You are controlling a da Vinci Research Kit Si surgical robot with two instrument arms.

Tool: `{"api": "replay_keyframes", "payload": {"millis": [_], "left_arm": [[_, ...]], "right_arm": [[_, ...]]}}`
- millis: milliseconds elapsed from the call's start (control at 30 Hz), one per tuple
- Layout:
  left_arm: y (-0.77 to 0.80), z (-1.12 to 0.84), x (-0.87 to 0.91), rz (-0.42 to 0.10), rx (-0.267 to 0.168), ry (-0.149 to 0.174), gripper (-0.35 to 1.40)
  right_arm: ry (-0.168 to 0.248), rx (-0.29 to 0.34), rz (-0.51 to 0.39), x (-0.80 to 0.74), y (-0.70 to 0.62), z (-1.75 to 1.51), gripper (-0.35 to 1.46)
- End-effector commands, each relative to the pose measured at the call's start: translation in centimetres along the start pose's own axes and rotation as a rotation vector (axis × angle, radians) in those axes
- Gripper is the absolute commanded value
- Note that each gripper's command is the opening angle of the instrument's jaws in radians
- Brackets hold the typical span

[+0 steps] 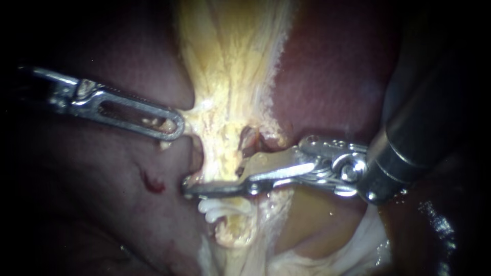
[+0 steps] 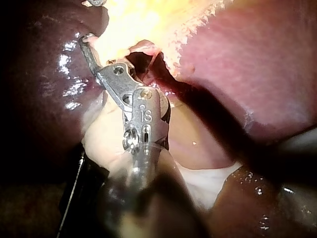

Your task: Going back third clip left tube

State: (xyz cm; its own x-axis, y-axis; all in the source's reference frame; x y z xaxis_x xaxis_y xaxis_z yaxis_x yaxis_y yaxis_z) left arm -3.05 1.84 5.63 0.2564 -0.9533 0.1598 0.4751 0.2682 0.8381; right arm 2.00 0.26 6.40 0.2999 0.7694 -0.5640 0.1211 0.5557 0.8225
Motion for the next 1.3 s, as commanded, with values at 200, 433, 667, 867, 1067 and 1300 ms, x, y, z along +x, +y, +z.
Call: {"api": "replay_keyframes", "payload": {"millis": [200,433,667,867,1067,1300], "left_arm": [[-0.01,0.00,0.01,0.000,-0.001,0.000,-0.35],[-0.01,0.00,0.01,0.000,0.001,-0.003,-0.35],[-0.01,0.01,0.01,0.000,0.000,-0.003,-0.35],[-0.01,0.01,0.01,0.000,0.000,-0.003,-0.35],[-0.01,0.01,0.02,0.000,0.000,-0.003,-0.35],[-0.01,0.01,0.03,0.001,0.000,-0.003,-0.35]], "right_arm": [[0.000,0.001,0.000,-0.01,0.00,-0.01,-0.35],[0.007,-0.039,-0.055,-0.02,-0.01,0.00,0.38],[0.049,-0.056,-0.122,-0.02,0.05,0.07,0.49],[0.048,-0.096,-0.201,-0.06,0.14,0.02,0.50],[0.047,-0.128,-0.237,-0.11,0.22,-0.11,0.50],[0.041,-0.124,-0.266,-0.19,0.17,-0.36,0.50]]}}
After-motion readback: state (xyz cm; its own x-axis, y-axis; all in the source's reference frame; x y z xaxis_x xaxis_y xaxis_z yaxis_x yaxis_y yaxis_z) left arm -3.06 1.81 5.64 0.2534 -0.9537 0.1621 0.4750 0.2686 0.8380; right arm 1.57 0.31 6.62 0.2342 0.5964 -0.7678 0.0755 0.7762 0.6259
